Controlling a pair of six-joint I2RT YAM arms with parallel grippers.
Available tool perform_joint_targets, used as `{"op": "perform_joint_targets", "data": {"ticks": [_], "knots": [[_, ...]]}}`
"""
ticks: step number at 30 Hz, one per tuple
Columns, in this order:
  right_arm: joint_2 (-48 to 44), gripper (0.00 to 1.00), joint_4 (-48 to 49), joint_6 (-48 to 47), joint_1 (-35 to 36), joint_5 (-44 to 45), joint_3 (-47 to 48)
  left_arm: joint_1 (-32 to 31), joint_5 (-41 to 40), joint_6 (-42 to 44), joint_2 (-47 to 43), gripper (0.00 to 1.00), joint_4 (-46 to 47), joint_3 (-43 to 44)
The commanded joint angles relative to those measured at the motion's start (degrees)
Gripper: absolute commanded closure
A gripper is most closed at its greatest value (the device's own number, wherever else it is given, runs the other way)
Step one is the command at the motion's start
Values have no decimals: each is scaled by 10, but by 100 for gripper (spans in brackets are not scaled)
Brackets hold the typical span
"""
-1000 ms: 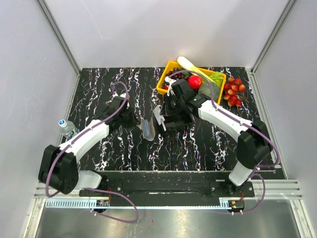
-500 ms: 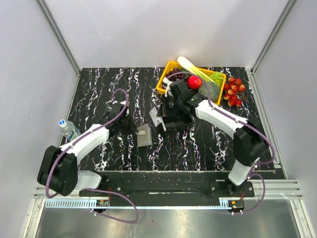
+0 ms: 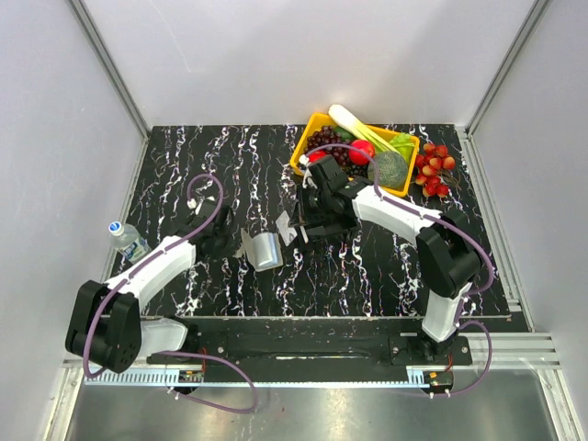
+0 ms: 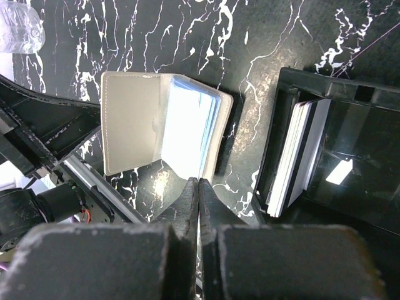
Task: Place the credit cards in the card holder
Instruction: Insert the credit card into the card holder.
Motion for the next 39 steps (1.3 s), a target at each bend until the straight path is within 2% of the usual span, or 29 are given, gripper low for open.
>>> {"op": "perform_joint_targets", "data": {"ticks": [1, 22, 39], "knots": [[18, 100, 24, 14, 5, -37, 10, 1, -34, -17, 21, 100, -26, 0], [85, 100, 35, 15, 8, -73, 30, 1, -3, 7, 61, 100, 15, -13], [85, 100, 31, -35, 48, -104, 56, 1, 20, 13, 95, 100, 54, 0]]}}
